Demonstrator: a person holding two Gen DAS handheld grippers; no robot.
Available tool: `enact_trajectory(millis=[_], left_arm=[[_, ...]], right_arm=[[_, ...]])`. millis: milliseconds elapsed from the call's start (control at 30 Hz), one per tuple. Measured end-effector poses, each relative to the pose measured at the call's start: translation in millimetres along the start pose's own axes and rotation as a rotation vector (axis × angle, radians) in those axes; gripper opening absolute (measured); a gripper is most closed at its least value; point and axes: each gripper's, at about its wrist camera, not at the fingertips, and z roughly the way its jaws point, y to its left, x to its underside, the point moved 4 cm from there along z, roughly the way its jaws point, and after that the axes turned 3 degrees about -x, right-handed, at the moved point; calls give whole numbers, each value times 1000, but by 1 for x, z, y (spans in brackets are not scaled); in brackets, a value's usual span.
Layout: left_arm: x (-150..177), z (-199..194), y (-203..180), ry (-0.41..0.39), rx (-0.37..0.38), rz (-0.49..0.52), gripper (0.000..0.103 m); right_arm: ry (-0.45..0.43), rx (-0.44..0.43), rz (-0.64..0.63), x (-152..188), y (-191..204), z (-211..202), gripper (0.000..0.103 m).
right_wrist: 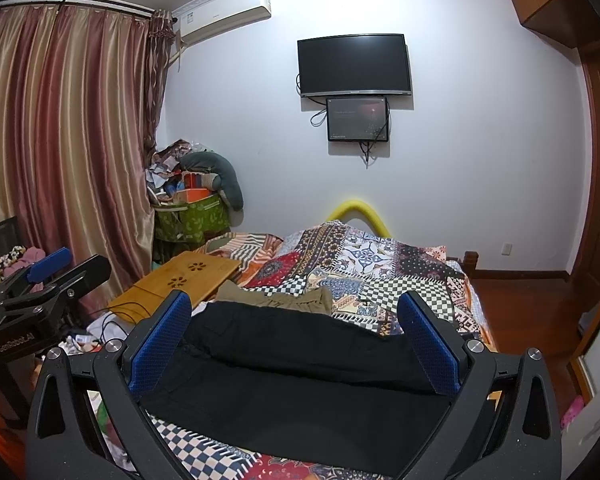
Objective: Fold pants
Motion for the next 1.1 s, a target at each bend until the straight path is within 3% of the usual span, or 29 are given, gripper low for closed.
enact_trajectory(millis=[1100], left_arm=[[-1, -1, -7, -5, 0, 1, 103]], right_arm=[[-4, 2, 2, -3, -2, -2, 103]])
